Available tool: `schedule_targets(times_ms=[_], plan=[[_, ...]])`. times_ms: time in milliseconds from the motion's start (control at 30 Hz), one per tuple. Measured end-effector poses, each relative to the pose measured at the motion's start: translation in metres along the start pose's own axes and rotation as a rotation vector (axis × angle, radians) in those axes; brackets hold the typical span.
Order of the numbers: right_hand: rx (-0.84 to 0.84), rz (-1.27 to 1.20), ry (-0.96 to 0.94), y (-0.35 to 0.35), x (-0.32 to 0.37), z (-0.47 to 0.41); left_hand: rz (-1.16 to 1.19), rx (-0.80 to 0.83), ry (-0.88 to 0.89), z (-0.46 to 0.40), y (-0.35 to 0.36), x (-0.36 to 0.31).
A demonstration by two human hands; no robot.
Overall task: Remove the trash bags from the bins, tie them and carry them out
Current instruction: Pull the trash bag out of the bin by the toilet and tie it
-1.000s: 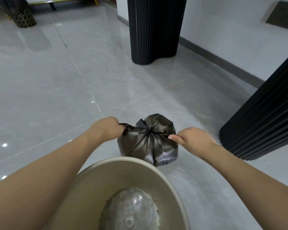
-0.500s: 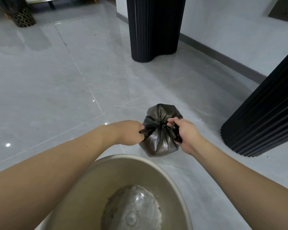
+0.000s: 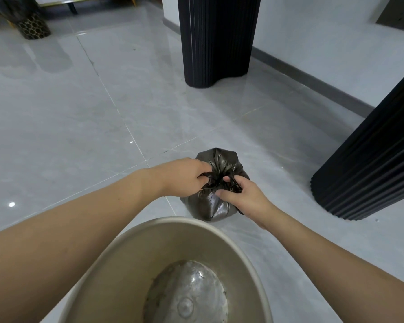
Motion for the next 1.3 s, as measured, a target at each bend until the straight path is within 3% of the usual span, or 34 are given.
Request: schedule_targets(times_ms=[133,267,467,633,700,833,1067,1300], plan=[[-0.066,0.267,-0.028,0.006,0.006,-0.001,0.103,0.004,0.023,-0.001,-0.002,-0.008],[-0.188,0.427,-0.049,0.009,0.008,-0.003,-0.055,0.008,-0.007,-0.004,-0.002,-0.010],[-0.162,0.557,-0.053,0.011,0.005,-0.006,-0.156,-0.076,-0.038,-0.006,-0.008,0.000],[-0.058,0.589,-0.076,0.009,0.008,-0.011,-0.075,-0.137,-0.088,-0.007,-0.005,0.014],[-0.010,0.580,-0.069,0.008,0.010,-0.012,0.030,-0.172,-0.068,-0.010,-0.003,0.017],[0.102,0.466,-0.015,0.009,0.014,-0.009,0.471,-0.255,-0.118,-0.015,0.004,0.028],[0.048,0.719,-0.198,0.005,0.024,-0.005,1.090,-0.228,-0.172,-0.019,0.029,0.035],[-0.122,0.921,-0.369,0.009,0.026,0.001,1.126,-0.113,-0.254,-0.020,0.032,0.030]])
Point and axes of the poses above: each hand's wrist, its own z-axis away from the middle knuckle, its own y-axis out of the palm, x = y × z, the point moved 3 cm from there along -z, towards the middle knuckle, and after that the axes turned 10 degrees about x, right-handed, at the moved point
